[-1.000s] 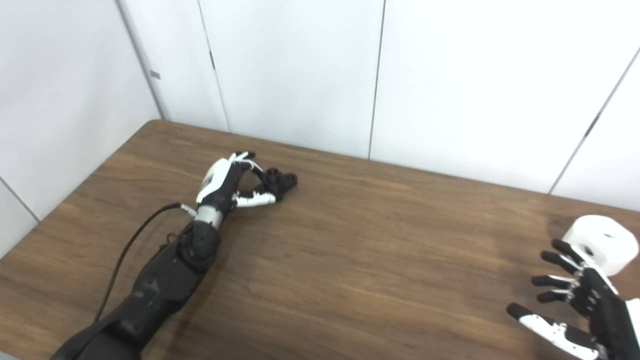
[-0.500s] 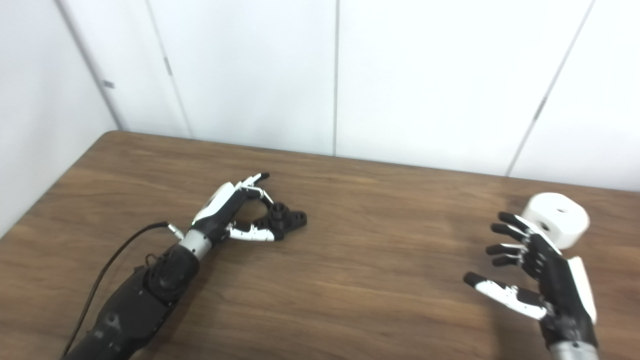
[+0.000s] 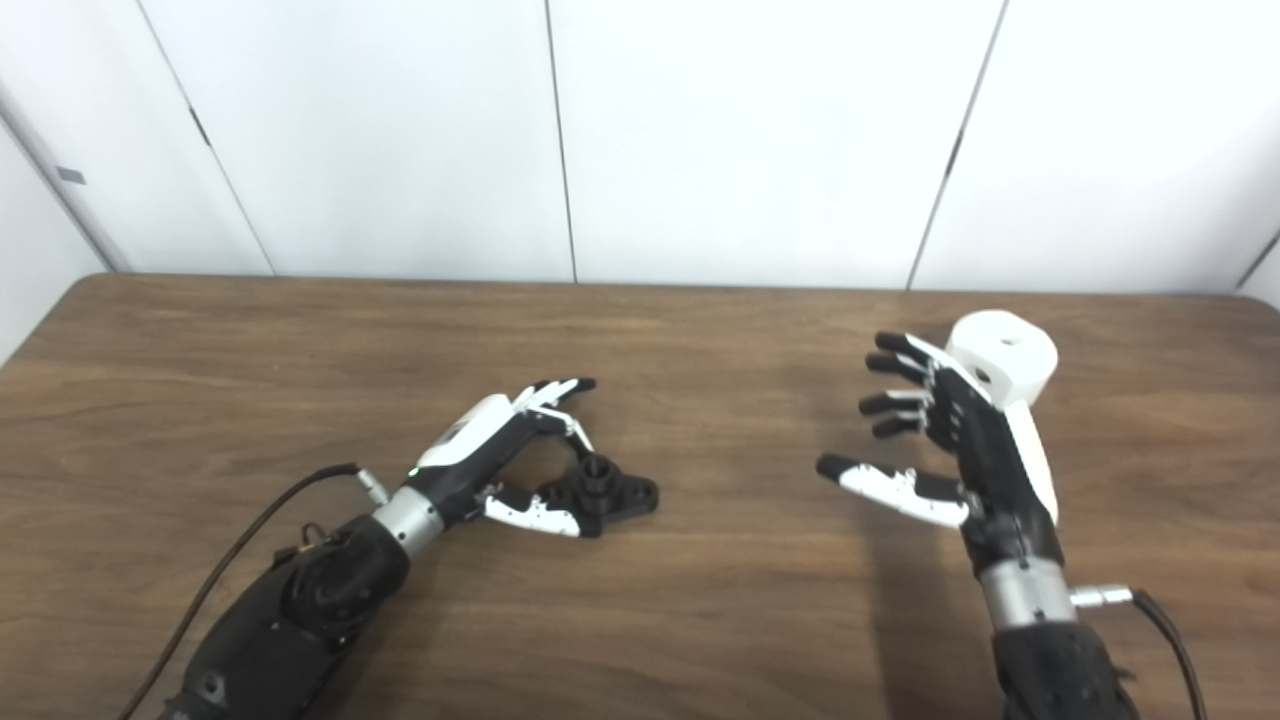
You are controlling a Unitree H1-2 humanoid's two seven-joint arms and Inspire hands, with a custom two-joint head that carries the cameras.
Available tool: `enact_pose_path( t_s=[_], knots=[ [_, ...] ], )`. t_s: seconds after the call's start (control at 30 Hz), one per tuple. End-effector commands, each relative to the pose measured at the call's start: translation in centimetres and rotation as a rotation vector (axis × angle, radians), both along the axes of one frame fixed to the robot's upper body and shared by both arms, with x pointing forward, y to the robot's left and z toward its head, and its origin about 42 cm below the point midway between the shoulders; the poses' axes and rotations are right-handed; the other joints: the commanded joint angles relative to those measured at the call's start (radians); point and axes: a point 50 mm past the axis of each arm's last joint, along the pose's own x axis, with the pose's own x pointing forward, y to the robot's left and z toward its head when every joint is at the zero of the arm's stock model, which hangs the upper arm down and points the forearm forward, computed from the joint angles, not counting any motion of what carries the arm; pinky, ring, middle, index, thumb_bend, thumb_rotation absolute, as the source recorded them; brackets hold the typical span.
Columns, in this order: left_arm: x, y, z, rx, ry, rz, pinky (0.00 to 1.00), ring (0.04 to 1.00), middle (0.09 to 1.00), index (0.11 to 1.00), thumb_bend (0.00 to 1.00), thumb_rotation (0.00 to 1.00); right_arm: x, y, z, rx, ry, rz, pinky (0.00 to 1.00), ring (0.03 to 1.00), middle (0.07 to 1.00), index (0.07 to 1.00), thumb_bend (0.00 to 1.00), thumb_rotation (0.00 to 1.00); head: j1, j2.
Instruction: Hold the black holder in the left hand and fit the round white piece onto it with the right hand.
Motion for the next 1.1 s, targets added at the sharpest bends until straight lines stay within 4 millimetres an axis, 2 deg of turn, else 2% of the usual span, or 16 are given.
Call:
enact_pose_path(
  t_s=[0.0, 0.17, 0.2, 0.37, 0.4, 0.57, 0.67, 0.7, 0.87, 0.93, 1.07],
  knots=[
    [-1.6, -2.0, -2.3, 0.106, 0.103, -0.073, 1.0, 1.0, 0.963, 0.482, 0.52, 0.06, 0.3, 0.5, 2.1, -0.011, -0.083, -0.004, 0.53, 0.618, 0.775, 0.804, 0.63, 0.15, -0.006, 0.003],
    [-2.3, -3.3, -3.0, 0.133, 0.114, -0.092, 1.0, 1.0, 0.95, 0.481, 0.52, 0.06, 0.3, 0.8, 2.4, -0.008, -0.082, -0.012, 0.54, 0.623, 0.78, 0.811, 0.62, 0.14, -0.018, 0.007],
    [-2.4, -3.4, -3.2, 0.139, 0.12, -0.092, 1.0, 1.0, 0.951, 0.481, 0.52, 0.06, 0.3, 0.8, 2.5, 0.001, -0.081, -0.012, 0.54, 0.623, 0.78, 0.811, 0.62, 0.14, -0.053, 0.011],
    [-2.5, -3.8, -3.6, 0.178, 0.117, -0.082, 1.0, 1.0, 0.951, 0.482, 0.52, 0.06, 0.4, 1.1, 2.7, 0.01, -0.078, -0.009, 0.53, 0.627, 0.786, 0.807, 0.62, 0.12, -0.07, 0.01],
    [-2.5, -3.8, -3.7, 0.188, 0.114, -0.081, 1.0, 1.0, 0.952, 0.482, 0.52, 0.06, 0.5, 1.1, 2.8, -0.001, -0.083, -0.009, 0.53, 0.626, 0.786, 0.807, 0.62, 0.12, -0.12, 0.01],
    [-2.4, -3.9, -3.9, 0.24, 0.097, -0.073, 1.0, 1.0, 0.948, 0.482, 0.52, 0.06, 1.1, 0.5, 4.7, -0.136, -0.094, -0.059, 0.51, 0.622, 0.768, 0.802, 0.64, 0.16, -0.136, 0.0],
    [-2.4, -3.5, -4.3, 0.271, 0.085, -0.073, 1.0, 1.0, 0.947, 0.482, 0.52, 0.06, 1.7, -0.2, 6.5, -0.286, -0.102, -0.118, 0.48, 0.632, 0.778, 0.795, 0.66, 0.15, -0.21, -0.03],
    [-2.3, -3.1, -4.5, 0.271, 0.072, -0.075, 1.0, 1.0, 0.947, 0.482, 0.52, 0.06, 2.2, -0.7, 7.5, -0.37, -0.103, -0.143, 0.48, 0.636, 0.783, 0.795, 0.67, 0.14, -0.268, -0.049],
    [-2.2, -1.2, -4.9, 0.279, 0.058, -0.075, 1.0, 1.0, 0.933, 0.483, 0.52, 0.06, 4.1, -1.7, 11.5, -0.681, -0.094, -0.233, 0.58, 0.741, 0.829, 0.795, 0.73, 0.19, -0.43, -0.11],
    [-2.1, -0.5, -5.2, 0.274, 0.061, -0.073, 1.0, 1.0, 0.935, 0.483, 0.52, 0.06, 5.1, -2.1, 13.2, -0.802, -0.076, -0.275, 0.59, 0.762, 0.838, 0.796, 0.75, 0.21, -0.504, -0.153],
    [-2.0, 0.5, -5.7, 0.267, 0.057, -0.078, 1.0, 1.0, 0.929, 0.483, 0.52, 0.06, 6.8, -3.1, 15.3, -0.973, -0.016, -0.336, 0.62, 0.805, 0.868, 0.803, 0.76, 0.23, -0.564, -0.199]
  ],
)
